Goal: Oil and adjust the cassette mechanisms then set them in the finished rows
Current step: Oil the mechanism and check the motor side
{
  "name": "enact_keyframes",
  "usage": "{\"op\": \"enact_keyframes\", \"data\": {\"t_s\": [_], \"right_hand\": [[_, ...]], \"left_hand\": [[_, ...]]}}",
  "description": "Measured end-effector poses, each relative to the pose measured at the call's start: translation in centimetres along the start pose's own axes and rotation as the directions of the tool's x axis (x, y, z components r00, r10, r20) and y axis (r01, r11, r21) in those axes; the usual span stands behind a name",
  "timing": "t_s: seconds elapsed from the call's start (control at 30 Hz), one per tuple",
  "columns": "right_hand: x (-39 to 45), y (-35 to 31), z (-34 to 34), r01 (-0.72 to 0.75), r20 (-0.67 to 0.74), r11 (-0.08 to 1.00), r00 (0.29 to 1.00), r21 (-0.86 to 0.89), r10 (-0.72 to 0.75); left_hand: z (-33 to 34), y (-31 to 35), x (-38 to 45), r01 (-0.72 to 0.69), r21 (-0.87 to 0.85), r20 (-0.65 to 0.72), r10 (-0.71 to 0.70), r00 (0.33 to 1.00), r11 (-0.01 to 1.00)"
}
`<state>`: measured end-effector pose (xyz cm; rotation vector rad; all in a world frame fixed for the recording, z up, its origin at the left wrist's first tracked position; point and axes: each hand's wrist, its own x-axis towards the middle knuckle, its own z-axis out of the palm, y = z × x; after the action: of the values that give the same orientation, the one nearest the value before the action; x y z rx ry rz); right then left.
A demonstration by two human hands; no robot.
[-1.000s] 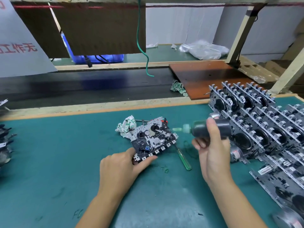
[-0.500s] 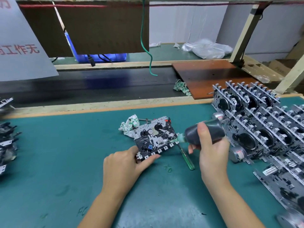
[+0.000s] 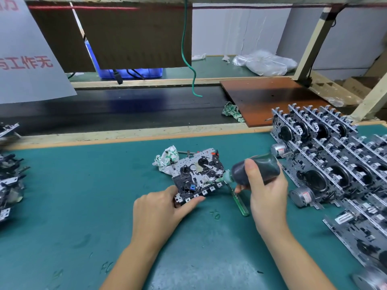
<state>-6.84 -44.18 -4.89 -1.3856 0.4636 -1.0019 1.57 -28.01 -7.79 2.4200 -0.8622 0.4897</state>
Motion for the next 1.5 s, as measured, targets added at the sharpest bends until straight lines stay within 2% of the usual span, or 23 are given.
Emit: {"op": "enact_keyframes", "data": {"t_s": [0.27, 0.53, 0.67, 0.77, 0.97, 1.1, 1.2, 1.23, 1.3, 1.37, 1.4, 1.5], "right_hand": [[0.1, 0.2, -0.2, 0.006, -0.022, 1.000, 1.000, -0.026, -0.007], [0.8, -0.1, -0.6, 0.043, -0.098, 0.992, 0.995, 0.116, -0.031], [1.4, 1.2, -1.1, -0.004, -0.052, 0.998, 0.999, -0.060, 0.000], [1.7, 2.5, -1.3, 0.015, -0.005, 0.983, 1.000, -0.185, -0.016], [1.9, 3.6, -1.3, -0.040, 0.061, 0.970, 0.997, -0.238, 0.056], [1.3, 3.0, -0.9, 0.011, 0.015, 0.948, 1.000, -0.318, -0.006], [1.2, 2.4, -0.9, 0.047, -0.034, 0.954, 0.998, -0.297, -0.060], [1.1, 2.2, -0.8, 0.082, -0.047, 0.948, 0.994, -0.307, -0.102], [0.7, 1.4, -0.6, 0.233, -0.071, 0.900, 0.958, -0.367, -0.277], [0.0, 0.9, -0.4, 0.420, -0.003, 0.810, 0.887, -0.409, -0.461], [-0.6, 0.9, -0.2, 0.475, 0.080, 0.790, 0.871, -0.389, -0.484], [-2.1, 0.9, 0.7, 0.494, 0.368, 0.806, 0.852, -0.327, -0.373]], "left_hand": [[-0.1, 0.0, 0.0, -0.018, -0.020, -0.026, 0.018, 0.999, 1.000], [0.0, 0.1, 0.0, -0.012, -0.029, -0.025, 0.011, 1.000, 1.000], [-0.1, 0.0, -0.1, 0.016, -0.028, 0.013, -0.016, 1.000, 0.999], [-0.3, 0.2, -0.1, 0.039, -0.047, 0.039, -0.037, 0.999, 0.998], [-0.7, 0.3, 0.0, 0.069, -0.036, 0.106, -0.064, 0.992, 0.997], [-2.5, 0.1, 0.2, 0.111, 0.053, 0.174, -0.118, 0.978, 0.992], [-5.3, -1.7, -0.1, 0.053, 0.213, 0.254, -0.107, 0.961, 0.976], [-6.6, -2.6, -0.3, 0.021, 0.248, 0.259, -0.087, 0.962, 0.968], [-9.7, -4.1, -0.3, -0.039, 0.272, 0.250, -0.032, 0.968, 0.961], [-12.4, -5.1, 0.1, -0.144, 0.295, 0.276, 0.060, 0.959, 0.945], [-13.4, -5.0, 0.4, -0.182, 0.305, 0.267, 0.099, 0.959, 0.935], [-14.5, -2.8, 1.1, -0.284, 0.405, 0.373, 0.126, 0.919, 0.869]]}}
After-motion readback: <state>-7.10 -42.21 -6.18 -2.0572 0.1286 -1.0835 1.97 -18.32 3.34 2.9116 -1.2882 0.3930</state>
